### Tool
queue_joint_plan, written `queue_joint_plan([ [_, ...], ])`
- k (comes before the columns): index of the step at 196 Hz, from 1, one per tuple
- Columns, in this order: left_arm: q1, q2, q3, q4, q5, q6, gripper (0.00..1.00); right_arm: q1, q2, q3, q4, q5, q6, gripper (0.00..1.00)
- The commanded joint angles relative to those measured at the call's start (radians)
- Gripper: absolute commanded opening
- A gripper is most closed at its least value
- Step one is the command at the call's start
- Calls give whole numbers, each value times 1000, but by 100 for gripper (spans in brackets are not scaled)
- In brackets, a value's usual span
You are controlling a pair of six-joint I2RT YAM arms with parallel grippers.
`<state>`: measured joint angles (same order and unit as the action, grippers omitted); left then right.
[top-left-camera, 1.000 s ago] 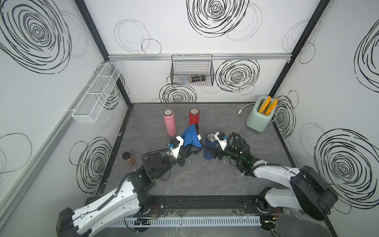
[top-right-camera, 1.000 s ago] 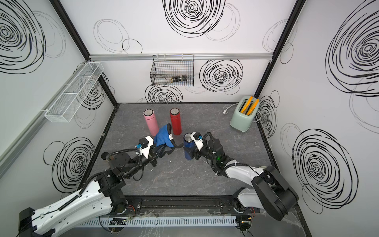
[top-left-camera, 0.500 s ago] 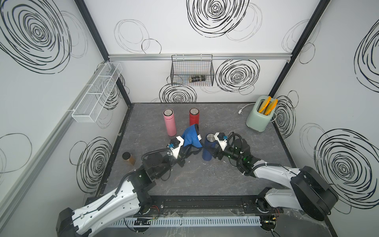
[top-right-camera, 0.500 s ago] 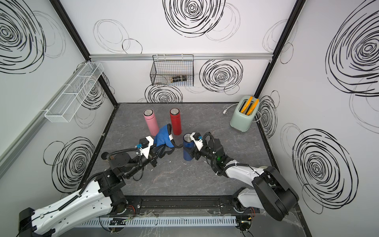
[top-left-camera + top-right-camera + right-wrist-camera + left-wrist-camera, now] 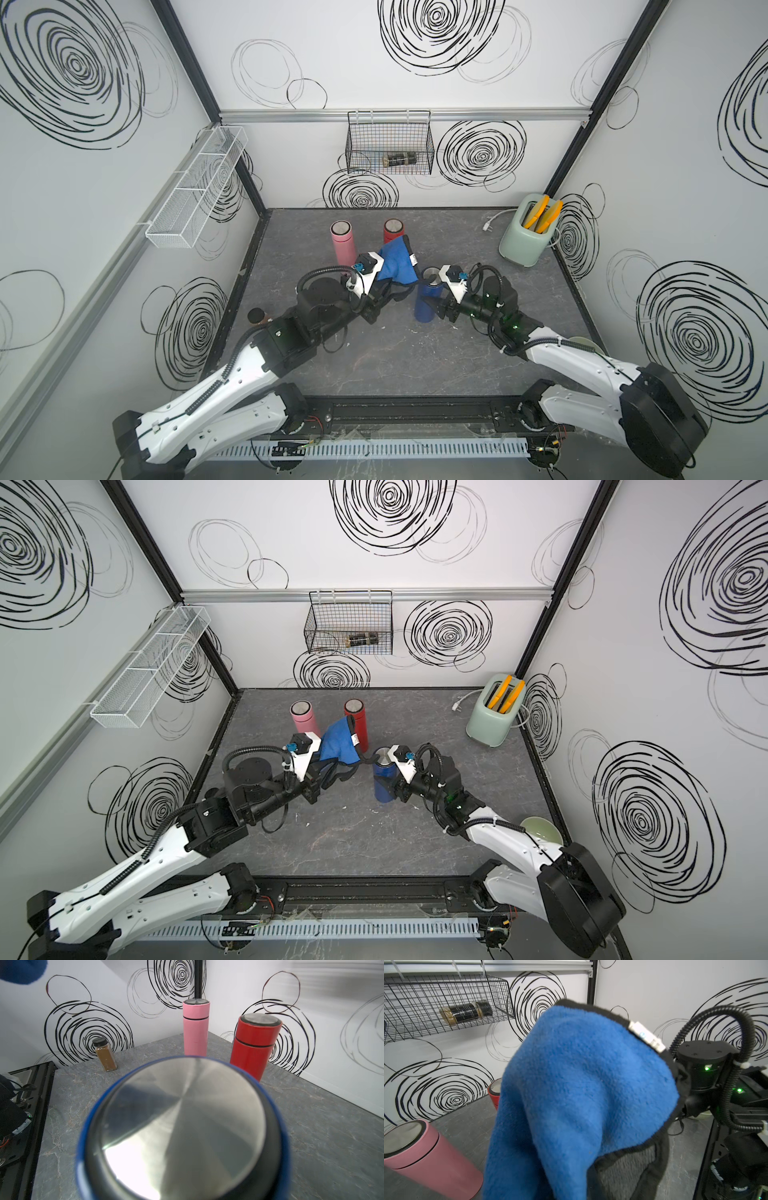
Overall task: Wipe the surface of the thermos
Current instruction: Pick up the thermos from the center of the board, then wipe the dirt from the surface of the thermos.
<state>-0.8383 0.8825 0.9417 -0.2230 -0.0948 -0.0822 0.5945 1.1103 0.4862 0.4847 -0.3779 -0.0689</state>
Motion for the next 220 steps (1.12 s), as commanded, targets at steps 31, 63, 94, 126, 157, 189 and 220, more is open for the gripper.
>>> queue_joint_plan([
  [31,-94,142,203,-258,-41,-81,0,-2,-9,40,22,-50,-13,0],
  [63,-120,255,302,-369,-27,-121,0,-1,-13,46,20,-69,-17,0],
  [94,-98,318,350,-390,-18,-159,0,3,-22,39,25,-81,-18,0],
  [126,-56,368,376,-380,47,-181,0,7,-39,43,14,-88,-20,0],
  [157,-31,463,473,-435,105,-170,0,12,-41,37,15,-92,-24,0],
  [189,-23,559,583,-501,148,-143,0,19,-43,34,17,-90,-29,0],
  [220,-10,617,629,-523,162,-128,0,25,-47,29,25,-88,-29,0],
])
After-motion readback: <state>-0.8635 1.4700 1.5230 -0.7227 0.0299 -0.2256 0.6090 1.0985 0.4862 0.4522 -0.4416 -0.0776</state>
